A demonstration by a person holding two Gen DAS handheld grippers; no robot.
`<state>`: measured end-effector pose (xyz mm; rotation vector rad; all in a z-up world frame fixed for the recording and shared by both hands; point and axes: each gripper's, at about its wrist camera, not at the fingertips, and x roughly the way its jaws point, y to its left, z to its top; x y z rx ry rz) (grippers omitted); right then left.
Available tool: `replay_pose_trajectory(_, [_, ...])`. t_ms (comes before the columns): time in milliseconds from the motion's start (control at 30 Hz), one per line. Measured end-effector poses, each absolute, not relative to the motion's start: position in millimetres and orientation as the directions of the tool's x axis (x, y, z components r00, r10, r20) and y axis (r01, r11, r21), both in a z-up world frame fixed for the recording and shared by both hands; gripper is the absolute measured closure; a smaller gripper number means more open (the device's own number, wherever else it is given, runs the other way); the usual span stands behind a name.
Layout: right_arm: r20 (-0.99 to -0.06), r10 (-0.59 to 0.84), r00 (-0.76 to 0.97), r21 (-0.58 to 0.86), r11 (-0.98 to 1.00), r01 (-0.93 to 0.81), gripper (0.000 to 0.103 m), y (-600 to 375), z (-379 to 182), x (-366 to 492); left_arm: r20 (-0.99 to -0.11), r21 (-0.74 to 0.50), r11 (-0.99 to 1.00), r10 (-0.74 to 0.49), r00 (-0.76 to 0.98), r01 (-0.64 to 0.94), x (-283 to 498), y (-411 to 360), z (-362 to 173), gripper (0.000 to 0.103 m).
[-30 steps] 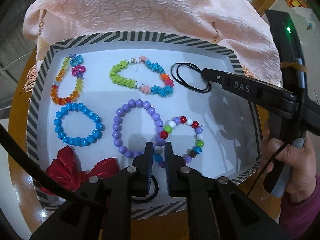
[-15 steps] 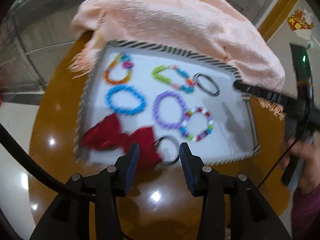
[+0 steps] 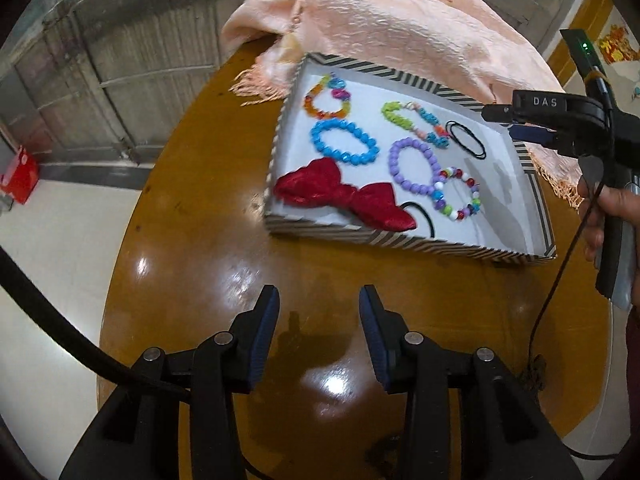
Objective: Organize jewelry
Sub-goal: 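Open both tools to release the bracelet and hair tie and withdraw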
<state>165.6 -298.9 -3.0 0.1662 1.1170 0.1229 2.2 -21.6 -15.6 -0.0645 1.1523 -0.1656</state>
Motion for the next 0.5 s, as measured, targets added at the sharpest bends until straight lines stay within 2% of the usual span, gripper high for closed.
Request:
replay_pose_trajectory(200, [-0.891,0.186,0.414,0.179,0.982,-0.054,0.042,-282,-6,160,-0.901,-0.134,0.986,-0.163,0.401,0.099,-2,-19,-11,0.068])
replay_pose_trajectory(500, [-0.892,0.178,0.415,0.195,0.981,-0.002,0.04,-302,-7,136,-0.9,-0.116,0.982,-0.166,0.403,0.146,-3,-31,1,0.068])
